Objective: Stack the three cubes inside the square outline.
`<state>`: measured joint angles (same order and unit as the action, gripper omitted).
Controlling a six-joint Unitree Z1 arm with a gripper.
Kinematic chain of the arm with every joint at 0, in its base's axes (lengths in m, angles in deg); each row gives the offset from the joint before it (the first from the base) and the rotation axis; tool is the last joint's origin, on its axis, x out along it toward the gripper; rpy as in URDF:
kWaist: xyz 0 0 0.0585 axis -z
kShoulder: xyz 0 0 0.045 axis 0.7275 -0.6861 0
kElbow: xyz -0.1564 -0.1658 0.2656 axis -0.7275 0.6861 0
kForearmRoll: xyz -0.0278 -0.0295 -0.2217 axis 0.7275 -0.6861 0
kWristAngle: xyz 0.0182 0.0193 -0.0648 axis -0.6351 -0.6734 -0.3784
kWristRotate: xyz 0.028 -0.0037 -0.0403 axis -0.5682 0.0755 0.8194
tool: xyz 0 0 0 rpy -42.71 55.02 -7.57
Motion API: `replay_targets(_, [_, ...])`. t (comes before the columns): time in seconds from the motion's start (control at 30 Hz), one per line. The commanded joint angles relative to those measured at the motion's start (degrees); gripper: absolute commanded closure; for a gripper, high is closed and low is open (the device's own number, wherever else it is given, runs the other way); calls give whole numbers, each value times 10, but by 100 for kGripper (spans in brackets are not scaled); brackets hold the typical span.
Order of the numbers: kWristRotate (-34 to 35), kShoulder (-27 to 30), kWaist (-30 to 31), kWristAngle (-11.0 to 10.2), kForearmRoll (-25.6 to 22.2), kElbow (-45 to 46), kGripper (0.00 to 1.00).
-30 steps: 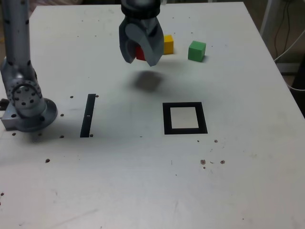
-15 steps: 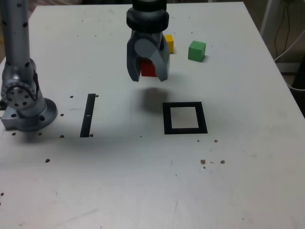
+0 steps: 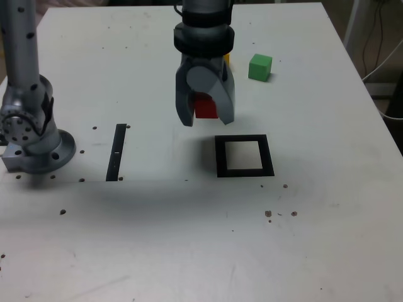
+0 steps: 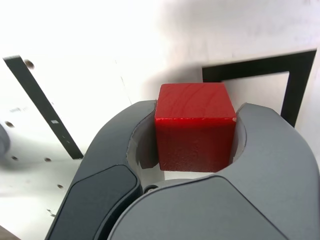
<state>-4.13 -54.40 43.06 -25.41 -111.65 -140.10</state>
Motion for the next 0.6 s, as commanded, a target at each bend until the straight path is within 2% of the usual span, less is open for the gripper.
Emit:
replay_targets(0.0, [22,-5,11,2,-1,-7,56])
replay_targets(0.27, [84,-35,56,12,-1,-45,56])
replay_targets(0.57, [106,-73,83,21,10,-69,56])
